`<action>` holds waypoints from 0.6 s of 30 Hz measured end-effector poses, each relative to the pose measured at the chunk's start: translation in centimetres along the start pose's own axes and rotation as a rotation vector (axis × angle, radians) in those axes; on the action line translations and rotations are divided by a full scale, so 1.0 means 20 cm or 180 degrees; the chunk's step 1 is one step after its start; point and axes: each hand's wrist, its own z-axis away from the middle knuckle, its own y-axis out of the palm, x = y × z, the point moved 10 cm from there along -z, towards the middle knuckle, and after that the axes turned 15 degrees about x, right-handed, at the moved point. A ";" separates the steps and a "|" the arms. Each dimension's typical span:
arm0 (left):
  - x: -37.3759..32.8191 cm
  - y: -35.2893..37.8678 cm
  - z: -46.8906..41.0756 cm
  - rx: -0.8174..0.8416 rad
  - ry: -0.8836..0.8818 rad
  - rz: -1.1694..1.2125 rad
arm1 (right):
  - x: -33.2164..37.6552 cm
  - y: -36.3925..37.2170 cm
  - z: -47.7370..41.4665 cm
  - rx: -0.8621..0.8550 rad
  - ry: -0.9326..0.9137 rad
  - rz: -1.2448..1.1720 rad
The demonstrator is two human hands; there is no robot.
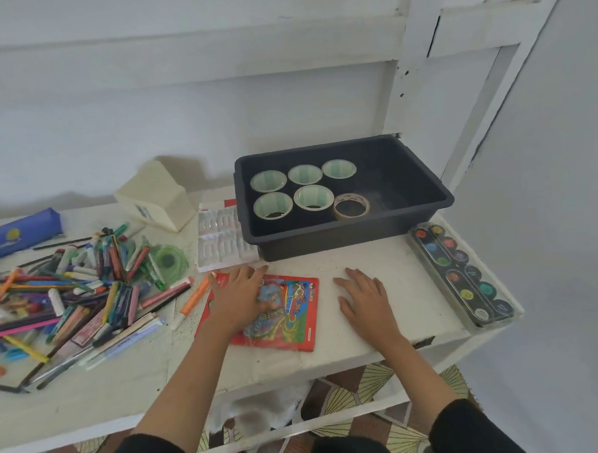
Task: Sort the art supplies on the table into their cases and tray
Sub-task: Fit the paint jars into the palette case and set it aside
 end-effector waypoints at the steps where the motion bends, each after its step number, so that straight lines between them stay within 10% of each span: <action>1: 0.00 -0.01 0.00 -0.0036 0.0041 0.0068 | 0.00 0.00 0.00 -0.0009 0.0001 -0.0036; 18: -0.01 -0.09 -0.06 0.0146 0.0676 0.2008 | 0.22 -0.11 0.08 0.0319 -0.0038 -0.1586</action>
